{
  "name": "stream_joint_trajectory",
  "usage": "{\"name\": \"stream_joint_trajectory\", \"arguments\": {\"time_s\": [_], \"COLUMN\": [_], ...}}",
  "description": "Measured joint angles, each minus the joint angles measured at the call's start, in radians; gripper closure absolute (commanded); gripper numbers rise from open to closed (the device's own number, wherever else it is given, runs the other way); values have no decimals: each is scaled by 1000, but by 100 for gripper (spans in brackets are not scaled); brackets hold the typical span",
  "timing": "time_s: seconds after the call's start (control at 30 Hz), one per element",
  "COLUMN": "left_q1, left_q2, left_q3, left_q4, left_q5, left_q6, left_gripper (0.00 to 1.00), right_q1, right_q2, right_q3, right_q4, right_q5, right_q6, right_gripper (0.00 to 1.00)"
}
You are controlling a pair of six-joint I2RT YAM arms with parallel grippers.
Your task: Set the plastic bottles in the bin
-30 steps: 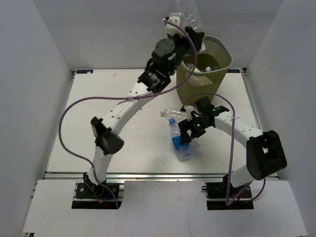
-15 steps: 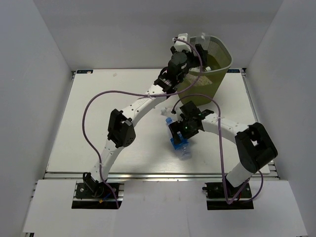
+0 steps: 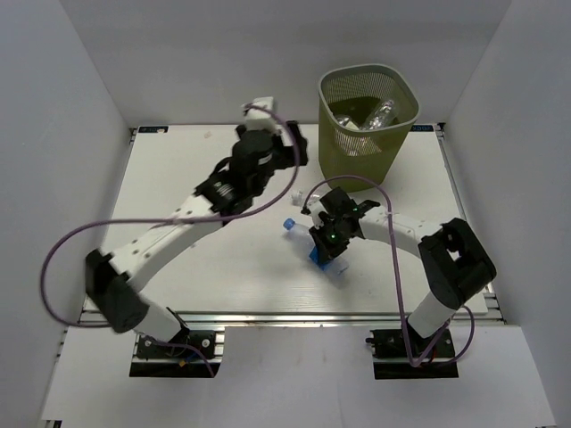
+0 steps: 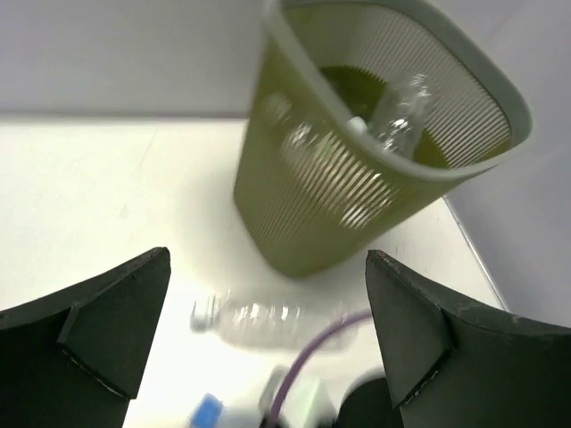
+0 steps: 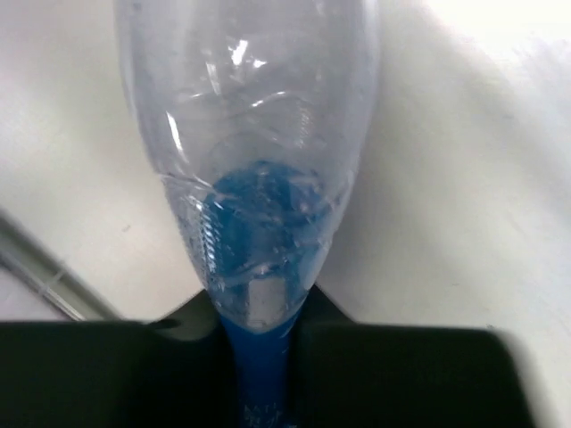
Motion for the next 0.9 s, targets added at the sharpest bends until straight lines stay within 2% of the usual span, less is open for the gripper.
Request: {"name": "stream_joint_trajectory", "arguments": {"time_s": [0.1, 0.23, 0.33, 0.43, 0.53, 0.67, 0.9], "left_q1": [8, 29, 32, 37, 41, 49, 61], "left_q2": [-186, -275, -277, -286, -294, -273, -82], "left_q3": [-162, -325, -409, -484, -520, -554, -512], "left_q4": [-90, -248, -333, -418, -429, -334, -216], "left_q5": [-49, -99, -117, -115, -89, -22, 136], "left_q6": [-120, -337, -472, -641, -769, -868, -905], "left_gripper": [0, 0, 0, 0, 0, 0, 0], "right_q1": [-8, -13, -27, -56, -75, -94, -167], "right_q2": [-57, -279, -390, -423, -428, -367, -118], "right_q3": [-17, -5, 73, 168, 249, 399, 694], "right_q4": [-21, -41, -10, 49, 136, 272, 406], "right_q5": [-107, -148, -77, 42, 180, 333, 454], "right_q6": [-74, -162, -195, -213, -233, -287, -360], "right_gripper": [100, 100, 100, 100, 100, 100, 100]}}
